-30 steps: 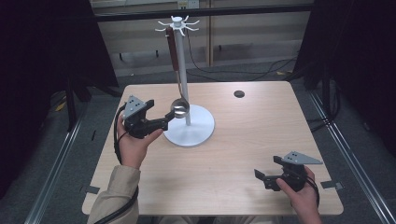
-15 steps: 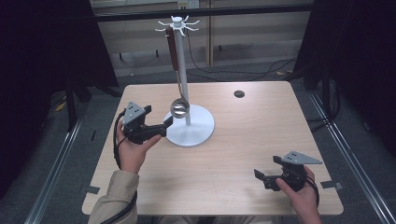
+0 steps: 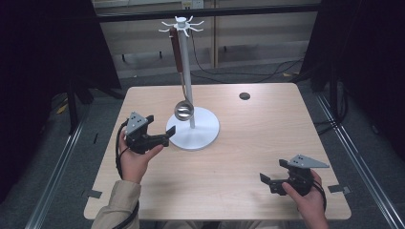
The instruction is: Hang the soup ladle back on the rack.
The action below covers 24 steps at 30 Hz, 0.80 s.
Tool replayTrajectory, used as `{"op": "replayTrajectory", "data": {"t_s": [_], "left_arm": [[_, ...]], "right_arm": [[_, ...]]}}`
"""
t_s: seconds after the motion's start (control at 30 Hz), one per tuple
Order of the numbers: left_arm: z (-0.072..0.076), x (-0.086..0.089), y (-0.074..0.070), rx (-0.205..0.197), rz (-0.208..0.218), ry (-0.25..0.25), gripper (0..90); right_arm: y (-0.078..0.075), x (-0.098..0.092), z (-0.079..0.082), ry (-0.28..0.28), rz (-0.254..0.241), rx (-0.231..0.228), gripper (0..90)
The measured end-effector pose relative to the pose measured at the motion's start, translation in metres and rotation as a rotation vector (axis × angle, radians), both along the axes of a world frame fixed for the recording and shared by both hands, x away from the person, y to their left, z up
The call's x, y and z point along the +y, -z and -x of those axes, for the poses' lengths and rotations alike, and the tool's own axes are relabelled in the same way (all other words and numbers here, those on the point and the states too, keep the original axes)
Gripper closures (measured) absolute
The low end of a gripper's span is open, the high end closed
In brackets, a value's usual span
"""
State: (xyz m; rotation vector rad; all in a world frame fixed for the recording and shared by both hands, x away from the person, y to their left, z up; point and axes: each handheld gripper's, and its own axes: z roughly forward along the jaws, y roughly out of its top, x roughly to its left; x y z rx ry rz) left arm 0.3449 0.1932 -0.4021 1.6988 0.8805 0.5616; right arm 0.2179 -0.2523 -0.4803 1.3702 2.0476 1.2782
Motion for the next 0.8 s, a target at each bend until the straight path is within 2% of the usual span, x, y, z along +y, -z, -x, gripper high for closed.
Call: {"op": "replayTrajectory", "data": {"t_s": [0.07,0.43,0.67,0.77,0.8], "left_arm": [[0.001,0.002,0.003,0.001,-0.014,-0.001,7.9],[0.008,0.005,0.017,0.023,0.007,0.008,7.9],[0.011,0.006,0.033,0.048,-0.011,0.024,8.0],[0.011,0.007,0.032,0.047,-0.006,0.020,8.0],[0.011,0.007,0.032,0.047,0.007,0.022,8.0]], "right_arm": [[0.000,0.000,0.000,0.000,0.000,0.000,4.4],[0.001,0.000,0.000,-0.004,0.007,0.002,4.5],[0.001,0.001,0.000,-0.007,0.008,-0.001,4.5],[0.001,0.002,0.000,-0.009,0.006,0.000,4.5],[0.001,0.003,0.000,-0.010,0.008,0.000,4.5]]}}
